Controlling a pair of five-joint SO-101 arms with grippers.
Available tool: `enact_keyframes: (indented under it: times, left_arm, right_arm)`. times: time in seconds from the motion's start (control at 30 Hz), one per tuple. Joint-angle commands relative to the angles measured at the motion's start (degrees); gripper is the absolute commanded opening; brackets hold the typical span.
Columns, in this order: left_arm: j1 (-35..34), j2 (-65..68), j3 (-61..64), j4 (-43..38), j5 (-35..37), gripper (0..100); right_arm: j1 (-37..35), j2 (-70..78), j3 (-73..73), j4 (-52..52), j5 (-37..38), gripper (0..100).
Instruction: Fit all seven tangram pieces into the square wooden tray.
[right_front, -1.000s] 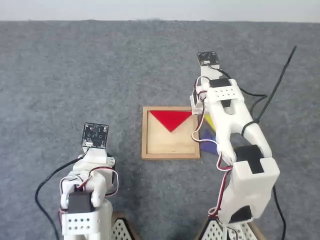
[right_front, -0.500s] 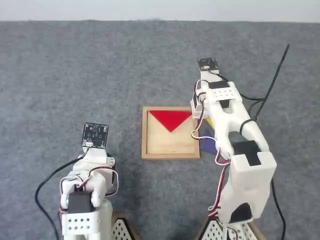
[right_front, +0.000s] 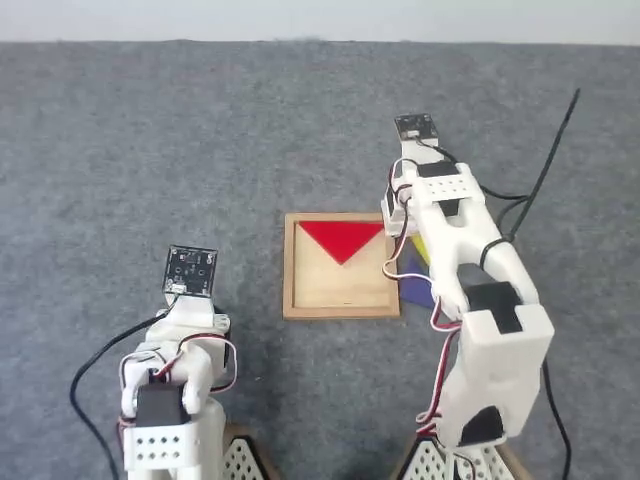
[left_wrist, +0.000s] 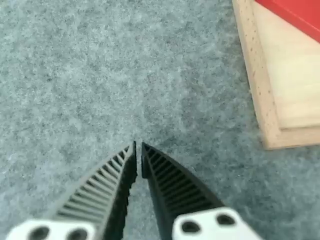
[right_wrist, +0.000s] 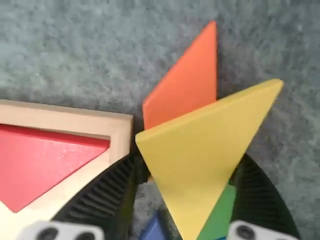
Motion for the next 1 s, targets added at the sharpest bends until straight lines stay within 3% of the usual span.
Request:
enact_keyframes:
  times: [0.0, 0.3, 0.53, 0.97]
  left_arm:
    - [0.35, -0.97, -0.57, 0.18, -0.09, 2]
    - [0.35, -0.97, -0.57, 0.18, -0.09, 2]
    - [0.35, -0.97, -0.57, 0.18, -0.09, 2]
    - [0.35, -0.97, -0.57, 0.18, -0.09, 2]
  right_arm:
    - [0.04, -6.55, -2.29, 0.75, -0.53, 25.2]
    - [0.04, -7.78, -2.11, -0.92, -0.44, 25.8]
    - [-1.36, -5.49, -5.45, -1.8, -0.53, 40.0]
    - [-0.84, 4.44, -11.52, -1.36, -2.64, 36.6]
